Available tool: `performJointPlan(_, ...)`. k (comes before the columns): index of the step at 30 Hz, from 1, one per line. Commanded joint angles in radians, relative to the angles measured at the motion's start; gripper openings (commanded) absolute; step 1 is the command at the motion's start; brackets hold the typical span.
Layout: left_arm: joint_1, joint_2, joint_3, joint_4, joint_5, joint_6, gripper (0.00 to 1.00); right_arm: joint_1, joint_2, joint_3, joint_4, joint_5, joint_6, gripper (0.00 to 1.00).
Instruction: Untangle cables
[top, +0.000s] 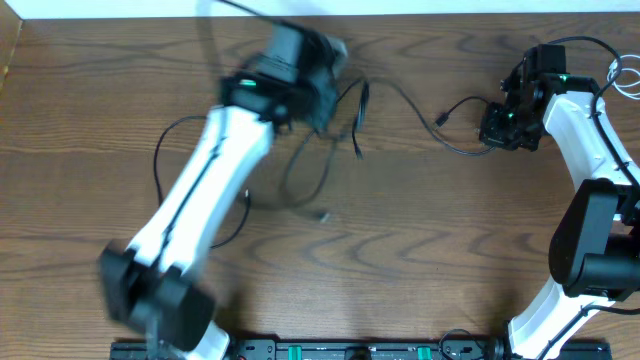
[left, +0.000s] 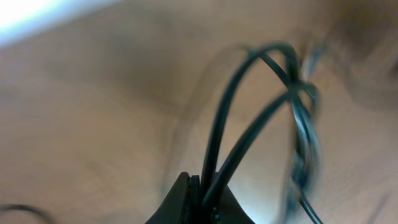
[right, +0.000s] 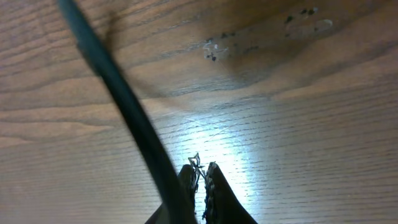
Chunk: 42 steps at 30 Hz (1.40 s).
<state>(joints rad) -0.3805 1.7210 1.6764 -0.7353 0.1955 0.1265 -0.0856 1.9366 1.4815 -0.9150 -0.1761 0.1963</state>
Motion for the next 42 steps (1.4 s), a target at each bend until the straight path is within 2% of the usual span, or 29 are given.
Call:
performJointPlan(1,0.036,-0.163,0.09,0.018,-0.029,-0.054,0.08,0.001,-0.005,-0.005,-0.003,0.013,-0.011,0.03)
performJointPlan(5,0.07,-0.271,0.091,0.046,-0.042,-0.054,0.08,0.001,-0.004,-0.005,-0.001,0.021,-0.01,0.03)
performJointPlan(11,0.135,-0.381,0.09,0.08,-0.166,-0.058,0.08,-0.006,0.014,-0.005,-0.01,0.059,-0.006,0.04)
performJointPlan(22,0.208,-0.444,0.09,0.193,-0.231,-0.107,0.08,-0.035,0.092,-0.005,-0.038,0.062,-0.007,0.03)
performJointPlan(30,0.208,-0.448,0.09,0.32,-0.533,-0.208,0.08,-0.055,0.105,-0.005,-0.04,0.066,-0.007,0.02)
performJointPlan(34,0.208,-0.448,0.09,0.316,-0.54,-0.278,0.08,-0.056,0.105,-0.005,-0.039,0.053,-0.025,0.01)
performJointPlan(35,0.204,-0.447,0.09,0.278,-0.458,-0.299,0.08,-0.053,0.103,-0.005,-0.038,-0.025,-0.105,0.01)
performJointPlan(36,0.204,-0.447,0.09,0.256,-0.389,-0.301,0.08,-0.05,0.098,-0.005,-0.036,-0.095,-0.166,0.03)
performJointPlan(39,0.204,-0.441,0.09,0.196,-0.232,-0.301,0.08,-0.033,0.063,-0.004,-0.019,-0.308,-0.31,0.2)
performJointPlan(42,0.204,-0.438,0.09,0.149,-0.162,-0.33,0.08,-0.008,-0.01,0.003,-0.012,-0.442,-0.412,0.39)
